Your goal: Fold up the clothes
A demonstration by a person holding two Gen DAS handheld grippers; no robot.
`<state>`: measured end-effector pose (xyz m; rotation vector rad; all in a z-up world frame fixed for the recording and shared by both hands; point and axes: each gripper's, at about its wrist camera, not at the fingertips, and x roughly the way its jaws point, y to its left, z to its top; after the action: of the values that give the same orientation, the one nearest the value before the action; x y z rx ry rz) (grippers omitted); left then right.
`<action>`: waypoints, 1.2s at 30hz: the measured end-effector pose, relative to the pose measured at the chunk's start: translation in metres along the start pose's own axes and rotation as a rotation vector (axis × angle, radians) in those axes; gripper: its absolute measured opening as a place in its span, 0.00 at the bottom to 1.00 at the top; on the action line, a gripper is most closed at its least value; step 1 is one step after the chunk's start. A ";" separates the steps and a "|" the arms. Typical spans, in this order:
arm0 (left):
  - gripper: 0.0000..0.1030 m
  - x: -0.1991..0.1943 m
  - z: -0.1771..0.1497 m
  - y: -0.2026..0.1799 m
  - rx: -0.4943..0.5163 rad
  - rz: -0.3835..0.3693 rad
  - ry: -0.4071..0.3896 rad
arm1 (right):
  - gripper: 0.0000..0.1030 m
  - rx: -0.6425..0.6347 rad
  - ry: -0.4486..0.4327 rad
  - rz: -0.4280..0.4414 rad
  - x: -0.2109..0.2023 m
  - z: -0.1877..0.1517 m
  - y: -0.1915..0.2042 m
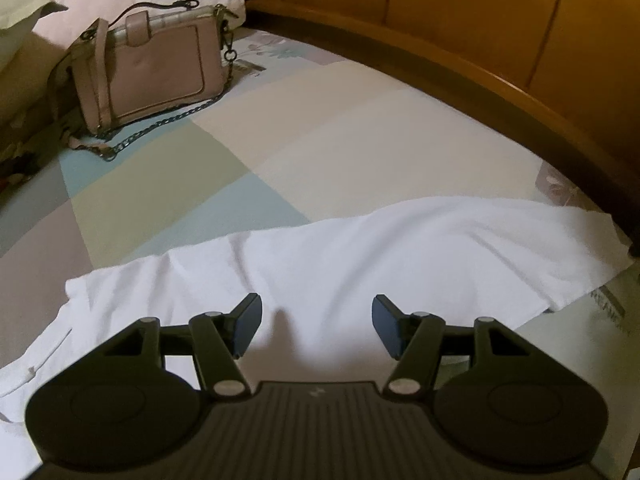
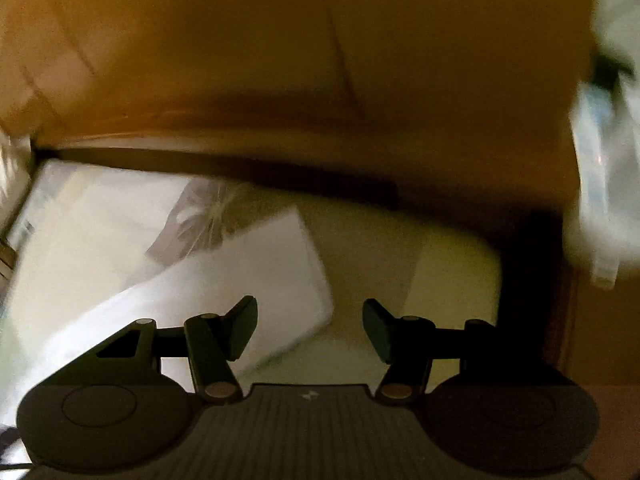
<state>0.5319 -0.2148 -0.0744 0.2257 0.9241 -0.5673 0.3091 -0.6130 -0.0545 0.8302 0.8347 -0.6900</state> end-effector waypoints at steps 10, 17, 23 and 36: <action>0.60 0.002 0.000 -0.019 0.024 -0.003 0.001 | 0.26 0.096 -0.081 0.119 0.030 0.012 -0.006; 0.60 -0.002 0.000 -0.020 0.025 0.000 -0.001 | 0.06 -0.069 -0.120 0.070 0.029 0.029 0.006; 0.60 -0.003 -0.002 -0.022 0.015 0.006 0.000 | 0.06 -0.169 -0.179 0.065 0.025 0.045 0.017; 0.60 -0.003 -0.001 -0.026 0.038 -0.007 -0.003 | 0.42 -0.519 -0.143 0.034 0.010 0.031 0.052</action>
<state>0.5157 -0.2356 -0.0713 0.2561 0.9121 -0.5923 0.3664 -0.6143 -0.0322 0.3230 0.8177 -0.4641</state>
